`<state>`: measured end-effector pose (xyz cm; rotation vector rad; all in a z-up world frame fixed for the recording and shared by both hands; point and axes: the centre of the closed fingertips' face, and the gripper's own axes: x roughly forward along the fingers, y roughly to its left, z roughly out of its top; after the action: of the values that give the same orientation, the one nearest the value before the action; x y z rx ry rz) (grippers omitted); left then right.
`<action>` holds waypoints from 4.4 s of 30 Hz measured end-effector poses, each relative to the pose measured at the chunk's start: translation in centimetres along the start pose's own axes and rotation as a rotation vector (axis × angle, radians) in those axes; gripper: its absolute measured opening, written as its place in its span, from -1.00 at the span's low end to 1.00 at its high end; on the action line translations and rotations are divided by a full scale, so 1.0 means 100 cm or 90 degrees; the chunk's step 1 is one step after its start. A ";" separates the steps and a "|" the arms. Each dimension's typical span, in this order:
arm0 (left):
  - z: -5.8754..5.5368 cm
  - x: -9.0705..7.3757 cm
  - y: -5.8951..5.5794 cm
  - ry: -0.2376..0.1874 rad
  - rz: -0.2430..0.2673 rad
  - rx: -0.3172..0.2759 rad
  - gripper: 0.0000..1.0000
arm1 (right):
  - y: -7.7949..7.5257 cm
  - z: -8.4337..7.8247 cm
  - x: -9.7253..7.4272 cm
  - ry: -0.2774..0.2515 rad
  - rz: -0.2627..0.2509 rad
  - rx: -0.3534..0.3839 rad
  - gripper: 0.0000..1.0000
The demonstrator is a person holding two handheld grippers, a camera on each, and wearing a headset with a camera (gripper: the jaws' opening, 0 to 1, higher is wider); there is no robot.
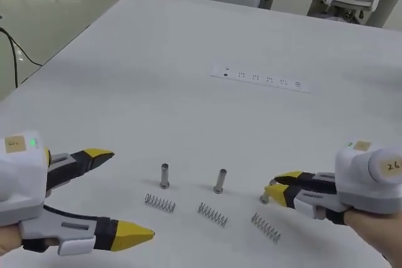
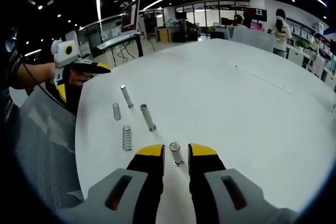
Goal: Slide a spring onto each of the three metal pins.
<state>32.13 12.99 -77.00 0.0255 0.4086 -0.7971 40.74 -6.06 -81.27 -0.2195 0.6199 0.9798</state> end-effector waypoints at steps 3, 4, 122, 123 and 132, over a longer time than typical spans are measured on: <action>-0.001 0.000 -0.001 0.001 -0.001 -0.001 0.89 | 0.000 0.002 0.000 -0.004 -0.001 0.003 -0.65; -0.001 0.000 -0.001 0.002 -0.001 -0.001 0.89 | 0.000 0.002 0.000 -0.005 0.000 0.005 -0.64; -0.002 -0.003 -0.009 0.004 -0.012 -0.008 0.86 | 0.050 -0.045 -0.014 0.080 0.081 -0.133 -0.84; -0.002 -0.003 -0.010 0.005 -0.014 -0.007 0.85 | 0.051 -0.044 -0.015 0.079 0.082 -0.135 -0.84; 0.003 -0.001 -0.018 0.001 -0.036 -0.001 0.81 | 0.054 -0.032 -0.023 0.079 0.096 -0.173 -0.84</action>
<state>30.91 11.78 -76.49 0.0128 0.4135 -0.8529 34.03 -6.13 -81.98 -0.4827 0.6217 1.2032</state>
